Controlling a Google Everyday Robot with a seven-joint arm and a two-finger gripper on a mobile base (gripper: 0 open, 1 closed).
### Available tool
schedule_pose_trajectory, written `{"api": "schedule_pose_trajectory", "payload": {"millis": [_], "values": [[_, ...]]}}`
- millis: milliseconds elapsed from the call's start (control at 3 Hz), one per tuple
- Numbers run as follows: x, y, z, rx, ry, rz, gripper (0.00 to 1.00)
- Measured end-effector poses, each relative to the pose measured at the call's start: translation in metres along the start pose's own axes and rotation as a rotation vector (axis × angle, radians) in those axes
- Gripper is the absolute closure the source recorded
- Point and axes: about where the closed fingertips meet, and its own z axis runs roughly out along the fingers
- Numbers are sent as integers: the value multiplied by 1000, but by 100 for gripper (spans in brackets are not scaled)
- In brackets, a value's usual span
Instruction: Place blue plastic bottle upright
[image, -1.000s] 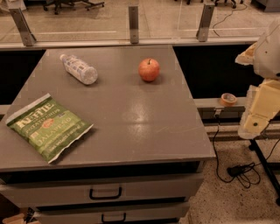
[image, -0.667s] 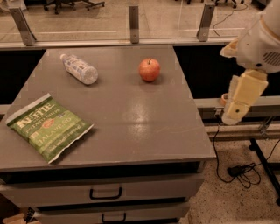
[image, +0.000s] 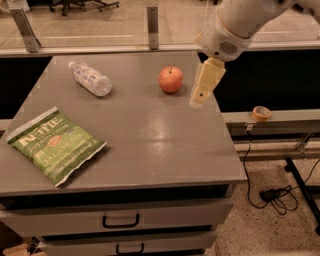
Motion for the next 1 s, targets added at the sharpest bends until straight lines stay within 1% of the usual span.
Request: {"api": "schedule_pose_trajectory", "payload": {"millis": [333, 667, 1000], "values": [[-87, -6, 46, -22, -82, -29, 0], [-90, -9, 51, -21, -89, -16, 0], [-121, -29, 78, -9, -149, 4, 0]]}}
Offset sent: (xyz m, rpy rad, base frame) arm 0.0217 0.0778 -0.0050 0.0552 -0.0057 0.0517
